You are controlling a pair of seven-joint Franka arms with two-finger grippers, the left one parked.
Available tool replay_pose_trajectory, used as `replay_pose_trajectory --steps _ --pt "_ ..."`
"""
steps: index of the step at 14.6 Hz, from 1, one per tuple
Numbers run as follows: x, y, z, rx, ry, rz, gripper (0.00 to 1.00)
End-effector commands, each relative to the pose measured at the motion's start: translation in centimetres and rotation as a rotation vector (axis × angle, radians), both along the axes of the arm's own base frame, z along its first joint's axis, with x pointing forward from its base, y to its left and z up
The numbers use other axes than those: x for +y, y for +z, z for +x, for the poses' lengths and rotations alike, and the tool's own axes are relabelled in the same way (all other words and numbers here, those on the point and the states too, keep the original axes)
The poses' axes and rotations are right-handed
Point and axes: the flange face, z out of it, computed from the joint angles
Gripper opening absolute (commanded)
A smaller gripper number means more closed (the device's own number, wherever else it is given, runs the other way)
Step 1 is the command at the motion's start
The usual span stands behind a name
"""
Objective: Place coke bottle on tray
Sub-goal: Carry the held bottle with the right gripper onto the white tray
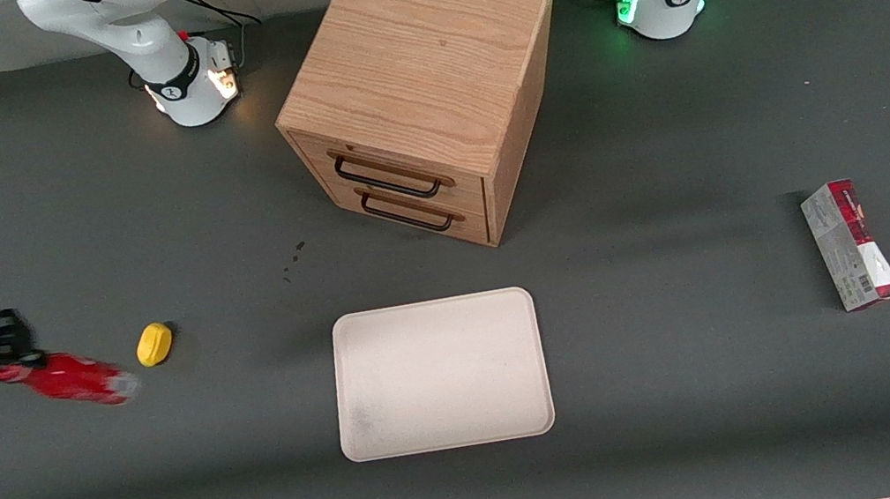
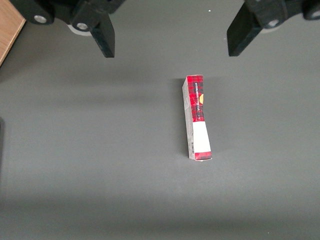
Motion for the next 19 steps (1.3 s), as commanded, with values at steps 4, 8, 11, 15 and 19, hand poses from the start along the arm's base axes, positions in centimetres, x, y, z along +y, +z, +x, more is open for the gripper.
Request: replay_pose_trajectory --steps 4,8,11,15,19 --pt "15.7 -1.3 -2.3 -0.039 -0.096 0.008 0.00" --pt "19.2 -2.9 -2.8 -0.041 -0.081 -0.004 0.00" --pt "19.9 -8.9 0.0 -0.029 -0.085 -0.021 0.00" --pt "19.7 -15.9 3.2 -0.037 -0.098 -0.027 0.00" --pt "19.2 -21.8 5.3 -0.039 -0.111 -0.031 0.00"
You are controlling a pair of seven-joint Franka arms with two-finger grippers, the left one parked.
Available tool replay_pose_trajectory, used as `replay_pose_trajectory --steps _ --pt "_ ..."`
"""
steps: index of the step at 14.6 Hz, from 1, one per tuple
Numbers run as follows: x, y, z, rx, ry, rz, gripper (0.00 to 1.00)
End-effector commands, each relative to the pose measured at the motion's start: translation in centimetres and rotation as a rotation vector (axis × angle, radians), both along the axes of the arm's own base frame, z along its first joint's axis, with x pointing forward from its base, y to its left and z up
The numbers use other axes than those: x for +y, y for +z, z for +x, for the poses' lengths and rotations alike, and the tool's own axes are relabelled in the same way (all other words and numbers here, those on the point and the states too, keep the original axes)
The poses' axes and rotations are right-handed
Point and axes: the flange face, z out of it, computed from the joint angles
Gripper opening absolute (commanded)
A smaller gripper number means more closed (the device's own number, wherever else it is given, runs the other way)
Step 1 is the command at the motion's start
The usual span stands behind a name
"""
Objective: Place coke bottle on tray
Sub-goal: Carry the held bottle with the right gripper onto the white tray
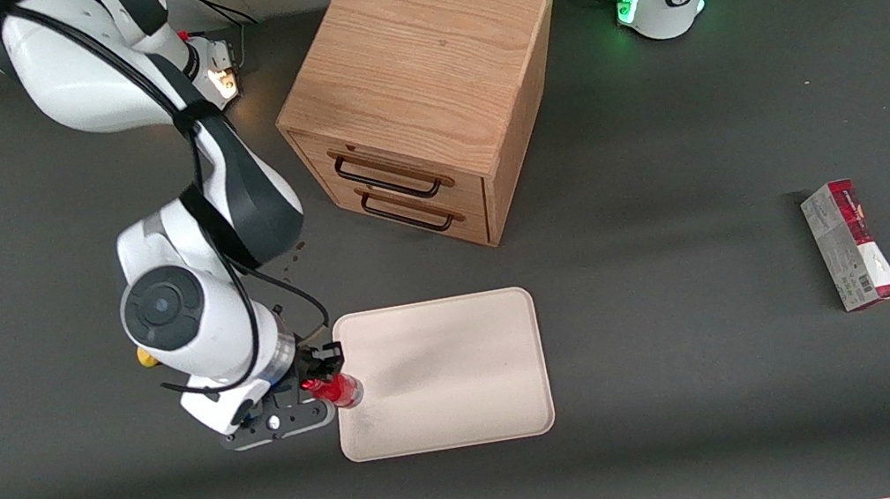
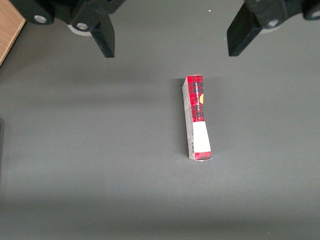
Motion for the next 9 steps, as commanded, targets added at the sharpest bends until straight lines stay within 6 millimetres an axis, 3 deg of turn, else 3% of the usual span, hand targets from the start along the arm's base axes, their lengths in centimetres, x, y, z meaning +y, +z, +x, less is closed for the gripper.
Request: replay_pose_trajectory --steps 1,3,5,9 --pt "-1.0 -2.0 1.6 -0.033 -0.016 -0.002 0.00" --pt "-0.8 -4.9 2.0 -0.025 -0.016 -0.007 0.00" --pt "-0.6 -6.5 2.3 -0.024 -0.015 -0.008 0.00" --pt "-0.6 -7.5 2.3 -0.014 -0.015 -0.012 0.00"
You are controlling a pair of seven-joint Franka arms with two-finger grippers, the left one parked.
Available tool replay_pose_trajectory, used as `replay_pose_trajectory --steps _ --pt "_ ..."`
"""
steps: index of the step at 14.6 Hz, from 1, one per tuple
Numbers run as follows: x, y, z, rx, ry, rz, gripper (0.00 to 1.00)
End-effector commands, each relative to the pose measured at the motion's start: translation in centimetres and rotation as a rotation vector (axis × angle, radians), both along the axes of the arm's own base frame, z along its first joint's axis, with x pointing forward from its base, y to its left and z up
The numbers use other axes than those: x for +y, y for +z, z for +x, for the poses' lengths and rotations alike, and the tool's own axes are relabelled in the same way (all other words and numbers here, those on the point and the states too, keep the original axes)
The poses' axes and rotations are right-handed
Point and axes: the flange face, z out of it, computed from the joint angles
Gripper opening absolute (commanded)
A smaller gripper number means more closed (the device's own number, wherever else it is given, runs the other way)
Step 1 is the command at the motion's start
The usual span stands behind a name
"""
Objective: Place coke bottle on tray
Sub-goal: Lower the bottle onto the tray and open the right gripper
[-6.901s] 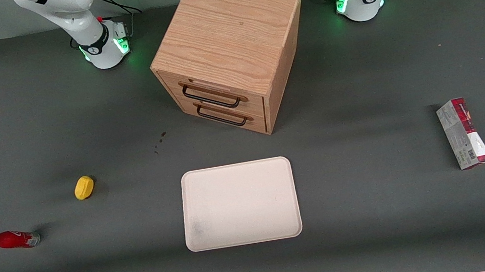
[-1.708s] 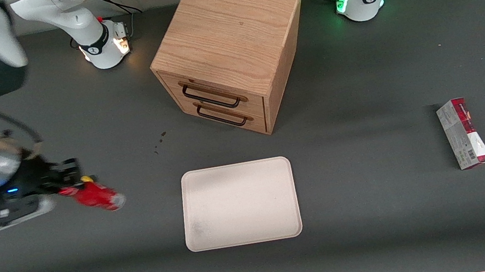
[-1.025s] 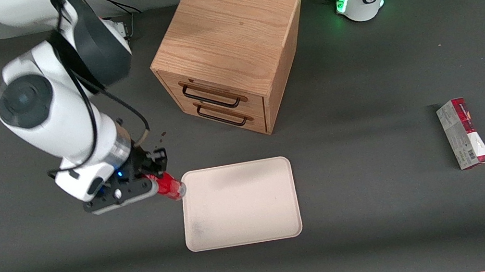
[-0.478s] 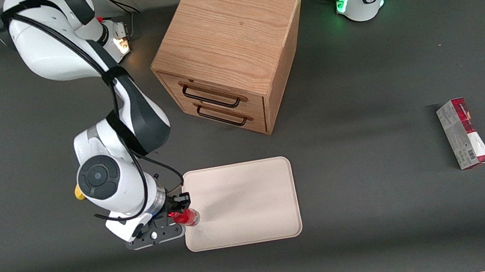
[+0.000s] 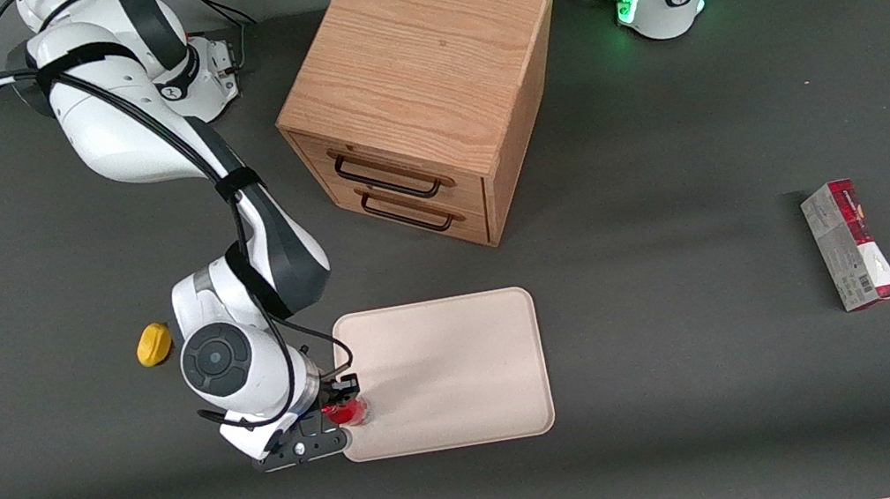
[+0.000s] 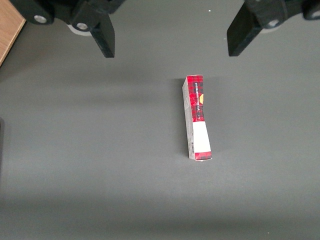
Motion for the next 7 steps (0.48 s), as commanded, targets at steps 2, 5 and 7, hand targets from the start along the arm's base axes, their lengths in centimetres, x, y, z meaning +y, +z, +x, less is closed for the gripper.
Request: replay_pose_trajectory --steps 2,5,7 --pt "0.4 1.0 0.2 -0.020 0.002 -0.001 0.00" --pt "0.4 1.6 0.0 -0.021 -0.010 0.002 1.00" --pt "0.5 4.5 -0.4 -0.038 -0.009 0.011 1.00"
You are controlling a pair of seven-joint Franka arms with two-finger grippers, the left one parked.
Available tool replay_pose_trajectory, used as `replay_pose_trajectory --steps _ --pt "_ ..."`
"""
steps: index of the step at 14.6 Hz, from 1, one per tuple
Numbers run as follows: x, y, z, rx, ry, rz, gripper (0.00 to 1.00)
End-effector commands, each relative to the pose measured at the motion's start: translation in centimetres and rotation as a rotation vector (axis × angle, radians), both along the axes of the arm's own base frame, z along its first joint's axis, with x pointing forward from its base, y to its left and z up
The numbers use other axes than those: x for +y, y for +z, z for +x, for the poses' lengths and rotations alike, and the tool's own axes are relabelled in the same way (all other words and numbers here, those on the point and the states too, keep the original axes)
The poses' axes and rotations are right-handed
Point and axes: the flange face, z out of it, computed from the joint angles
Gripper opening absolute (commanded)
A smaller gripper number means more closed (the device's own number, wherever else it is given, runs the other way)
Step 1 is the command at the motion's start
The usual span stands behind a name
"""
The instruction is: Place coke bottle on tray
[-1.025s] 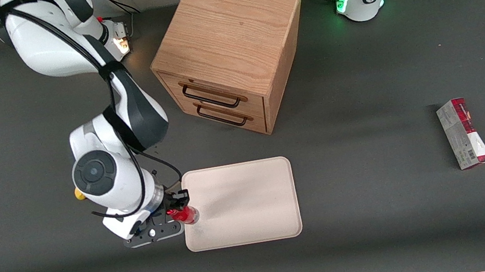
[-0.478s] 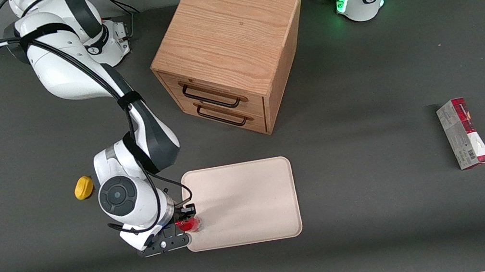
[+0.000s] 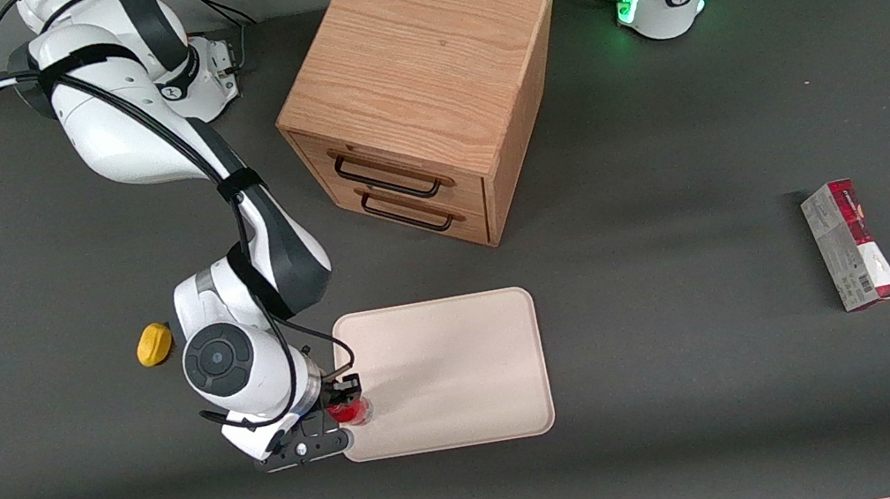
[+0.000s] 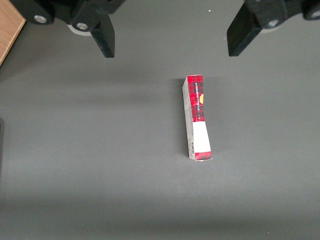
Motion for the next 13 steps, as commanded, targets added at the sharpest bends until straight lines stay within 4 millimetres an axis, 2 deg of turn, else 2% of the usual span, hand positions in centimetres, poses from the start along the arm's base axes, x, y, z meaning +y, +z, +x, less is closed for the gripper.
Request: replay_pose_trajectory --steps 1,5,9,10,13 --pt "0.1 5.5 -1.1 0.000 -0.013 -0.001 1.00" --pt "-2.2 13.6 -4.3 0.088 -0.066 -0.031 1.00" --pt "-6.8 21.7 -8.3 0.132 -0.083 -0.063 1.00" --pt "-8.5 23.0 -9.7 0.153 -0.058 -0.068 1.00" --pt "-14.2 24.9 -13.1 0.177 -0.076 -0.060 1.00"
